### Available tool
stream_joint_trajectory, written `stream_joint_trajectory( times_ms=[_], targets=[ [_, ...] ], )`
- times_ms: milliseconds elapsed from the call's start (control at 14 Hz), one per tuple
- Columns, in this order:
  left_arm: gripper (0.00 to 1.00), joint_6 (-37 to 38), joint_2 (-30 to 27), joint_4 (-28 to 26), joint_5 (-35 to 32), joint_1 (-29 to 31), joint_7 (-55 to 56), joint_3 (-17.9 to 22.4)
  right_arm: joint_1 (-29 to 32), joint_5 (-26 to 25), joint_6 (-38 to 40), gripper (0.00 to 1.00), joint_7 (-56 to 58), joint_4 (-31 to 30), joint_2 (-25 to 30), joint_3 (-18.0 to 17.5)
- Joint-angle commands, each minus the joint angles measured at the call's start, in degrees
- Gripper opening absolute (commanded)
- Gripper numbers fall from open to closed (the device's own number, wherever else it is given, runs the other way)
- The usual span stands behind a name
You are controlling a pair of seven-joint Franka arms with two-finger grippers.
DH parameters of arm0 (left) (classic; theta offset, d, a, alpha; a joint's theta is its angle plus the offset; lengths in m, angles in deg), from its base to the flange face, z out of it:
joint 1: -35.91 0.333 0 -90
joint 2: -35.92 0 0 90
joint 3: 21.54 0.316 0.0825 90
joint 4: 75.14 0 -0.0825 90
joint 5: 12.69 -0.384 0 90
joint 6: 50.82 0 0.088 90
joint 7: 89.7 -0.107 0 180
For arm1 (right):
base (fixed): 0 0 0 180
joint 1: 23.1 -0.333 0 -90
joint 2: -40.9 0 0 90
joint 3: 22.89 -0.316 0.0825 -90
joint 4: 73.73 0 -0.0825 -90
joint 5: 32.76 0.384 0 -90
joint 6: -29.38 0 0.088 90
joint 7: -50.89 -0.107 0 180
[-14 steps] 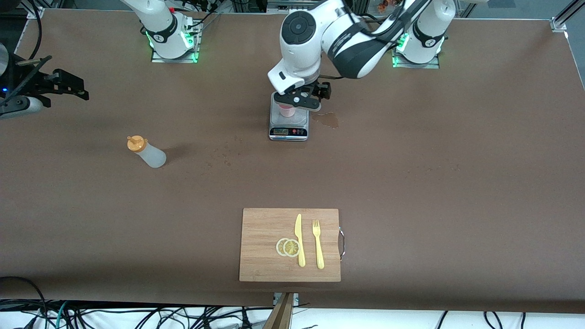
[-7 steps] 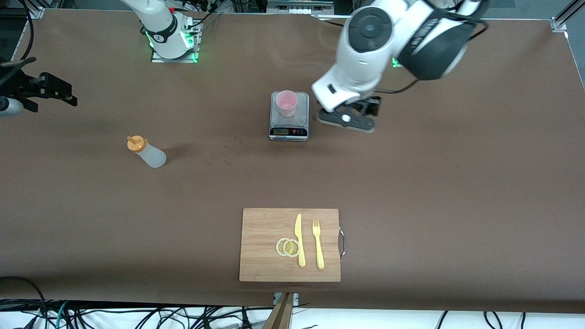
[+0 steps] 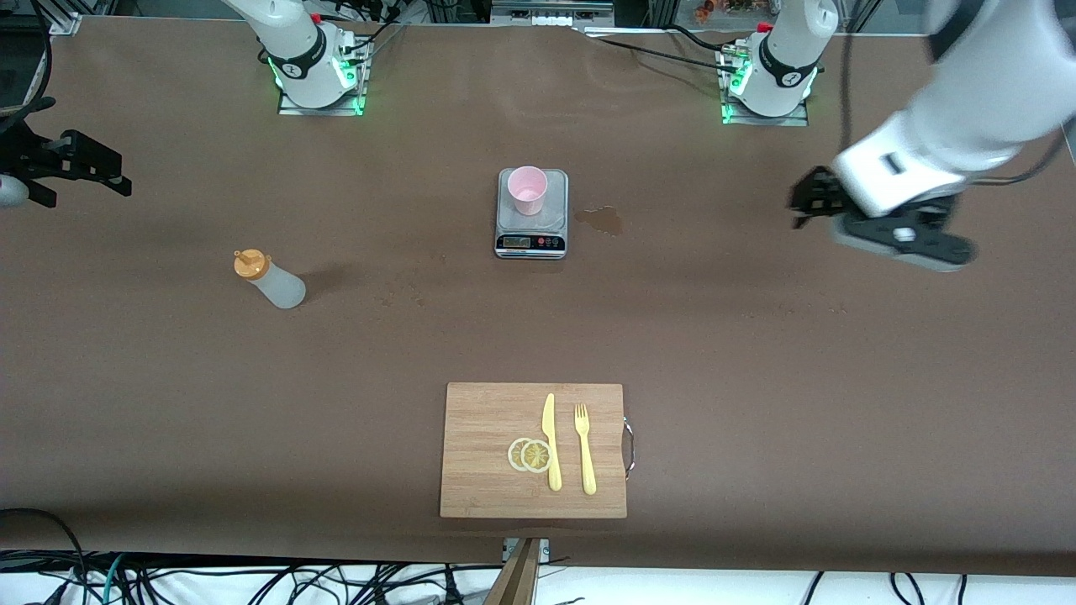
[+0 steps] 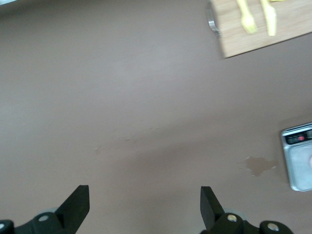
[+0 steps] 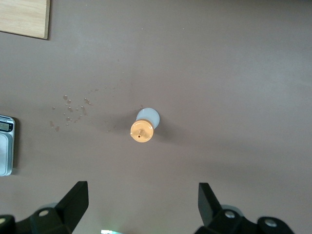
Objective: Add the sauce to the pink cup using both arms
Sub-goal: 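Withdraw the left gripper while the right gripper moves toward the bottle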
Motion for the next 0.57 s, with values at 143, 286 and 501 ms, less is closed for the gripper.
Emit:
stream_joint_trajectory(
  times_ms=[143, 286, 501],
  targets=[
    [1.00, -4.68, -5.95, -9.41, 0.74, 0.06, -2.77, 4.93, 0.01, -0.37, -0.08, 1.00, 3.77, -0.89, 0.14, -0.50],
    [1.00, -5.59, -6.13, -10.30, 0.56, 0.76, -2.69, 5.03, -0.08, -0.20, 0.01, 1.00, 7.63, -1.94, 0.14, -0.50],
    [1.00, -4.98, -5.51, -8.81, 0.56, 1.47, -2.86, 4.85, -0.25, 0.07, 0.01, 1.00, 8.79, -2.47, 0.06, -0.59]
  ],
)
